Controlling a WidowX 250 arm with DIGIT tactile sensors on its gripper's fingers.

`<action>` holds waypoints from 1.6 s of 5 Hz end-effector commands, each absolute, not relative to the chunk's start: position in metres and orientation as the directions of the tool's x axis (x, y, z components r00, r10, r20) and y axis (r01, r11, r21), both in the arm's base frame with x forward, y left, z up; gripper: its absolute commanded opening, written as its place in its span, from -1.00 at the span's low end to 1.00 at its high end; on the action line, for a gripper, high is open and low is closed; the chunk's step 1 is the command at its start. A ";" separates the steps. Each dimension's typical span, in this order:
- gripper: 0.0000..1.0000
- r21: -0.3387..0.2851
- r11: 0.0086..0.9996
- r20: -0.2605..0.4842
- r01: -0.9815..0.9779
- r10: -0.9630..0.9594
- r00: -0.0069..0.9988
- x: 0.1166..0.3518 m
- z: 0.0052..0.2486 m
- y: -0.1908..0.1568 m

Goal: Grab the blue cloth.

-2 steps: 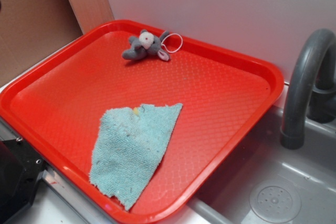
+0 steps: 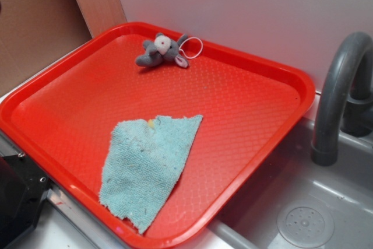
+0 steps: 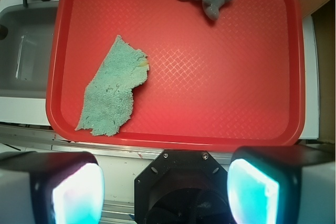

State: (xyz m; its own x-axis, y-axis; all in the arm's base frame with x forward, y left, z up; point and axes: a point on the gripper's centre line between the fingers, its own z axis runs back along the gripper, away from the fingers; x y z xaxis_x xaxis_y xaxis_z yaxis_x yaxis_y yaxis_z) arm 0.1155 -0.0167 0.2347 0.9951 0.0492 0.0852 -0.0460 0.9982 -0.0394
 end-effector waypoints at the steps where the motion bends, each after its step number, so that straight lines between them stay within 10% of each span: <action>1: 1.00 -0.200 0.940 0.010 -0.275 0.283 0.959 0.134 0.224 -0.003; 6: 1.00 -0.151 0.904 -0.191 -0.401 0.371 0.909 0.181 0.079 -0.045; 8: 1.00 -0.375 0.799 -0.322 -0.470 0.363 0.874 0.197 0.043 -0.054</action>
